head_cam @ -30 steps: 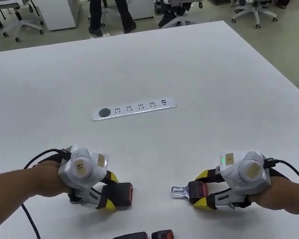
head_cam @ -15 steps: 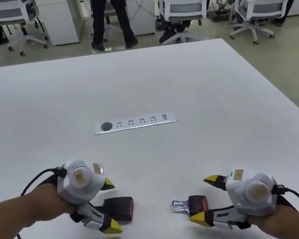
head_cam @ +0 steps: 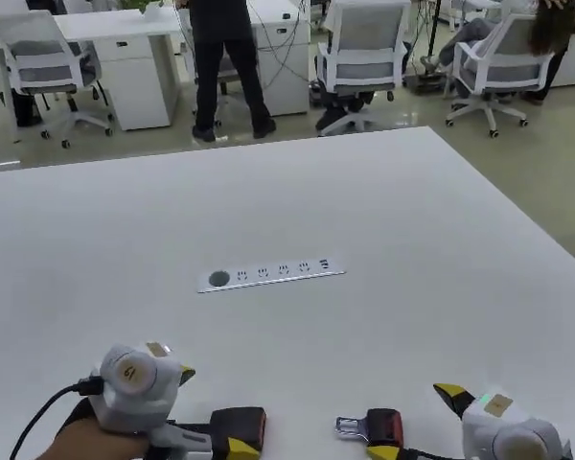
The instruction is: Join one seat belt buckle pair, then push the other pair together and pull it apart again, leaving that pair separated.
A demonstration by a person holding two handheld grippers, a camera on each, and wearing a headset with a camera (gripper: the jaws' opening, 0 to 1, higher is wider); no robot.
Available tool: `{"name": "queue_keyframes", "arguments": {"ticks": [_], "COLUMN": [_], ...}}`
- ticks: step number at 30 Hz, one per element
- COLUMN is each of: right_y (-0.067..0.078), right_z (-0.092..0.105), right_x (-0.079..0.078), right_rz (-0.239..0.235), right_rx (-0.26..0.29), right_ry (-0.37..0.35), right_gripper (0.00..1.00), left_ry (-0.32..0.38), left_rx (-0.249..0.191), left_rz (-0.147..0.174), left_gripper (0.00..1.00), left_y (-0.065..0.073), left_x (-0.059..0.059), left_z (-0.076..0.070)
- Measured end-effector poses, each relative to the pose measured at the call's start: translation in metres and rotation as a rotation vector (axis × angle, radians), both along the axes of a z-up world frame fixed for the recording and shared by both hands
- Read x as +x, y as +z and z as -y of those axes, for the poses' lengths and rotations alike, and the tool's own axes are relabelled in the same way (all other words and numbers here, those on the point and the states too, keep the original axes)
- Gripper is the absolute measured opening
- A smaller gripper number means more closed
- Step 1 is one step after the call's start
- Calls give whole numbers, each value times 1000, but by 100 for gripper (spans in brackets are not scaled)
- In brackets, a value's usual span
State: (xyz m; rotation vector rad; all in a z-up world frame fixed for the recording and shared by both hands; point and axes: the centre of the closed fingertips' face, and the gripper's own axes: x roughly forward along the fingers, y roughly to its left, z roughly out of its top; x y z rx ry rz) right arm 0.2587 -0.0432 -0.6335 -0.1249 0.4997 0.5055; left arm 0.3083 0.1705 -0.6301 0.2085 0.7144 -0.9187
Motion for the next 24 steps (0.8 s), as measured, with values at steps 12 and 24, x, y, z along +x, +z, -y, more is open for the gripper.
{"name": "queue_keyframes", "arguments": {"ticks": [12,24], "right_y": [26,46], "right_z": [-12,-14], "right_x": [-28,-60], "right_rz": [44,84], "right_rx": [46,63], "right_ry": [-63,-81], "right_gripper": [84,86], "left_ry": [134,181], "left_rx": [-86,-148], "left_rz": [20,50], "left_gripper": [100,100], "left_y": [17,37], "left_x": [-38,-81], "left_z": [-20,-30]}}
